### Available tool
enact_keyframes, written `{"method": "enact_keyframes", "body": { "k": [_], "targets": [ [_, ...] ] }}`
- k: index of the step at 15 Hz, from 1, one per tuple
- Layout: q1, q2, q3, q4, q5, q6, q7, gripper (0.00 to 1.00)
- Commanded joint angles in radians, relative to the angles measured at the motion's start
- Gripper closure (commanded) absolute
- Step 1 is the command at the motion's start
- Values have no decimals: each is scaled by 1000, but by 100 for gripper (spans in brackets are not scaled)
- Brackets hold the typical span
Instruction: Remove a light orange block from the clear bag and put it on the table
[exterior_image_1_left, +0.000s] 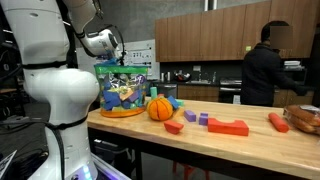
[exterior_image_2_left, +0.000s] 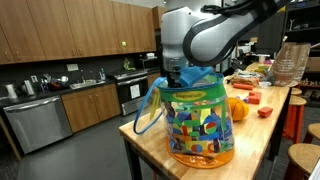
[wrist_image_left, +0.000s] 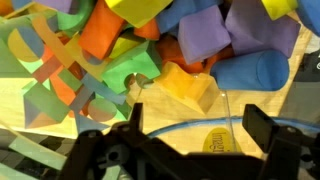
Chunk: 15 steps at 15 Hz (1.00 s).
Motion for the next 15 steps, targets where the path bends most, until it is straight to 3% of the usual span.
{"method": "enact_keyframes", "body": {
  "k": [1, 8, 15],
  "targets": [
    [30, 32, -29, 33, 79, -43, -90, 0],
    [42, 61, -51, 40, 182, -21, -159, 0],
    [38, 99, -65, 63, 164, -40, -143, 0]
  ]
}}
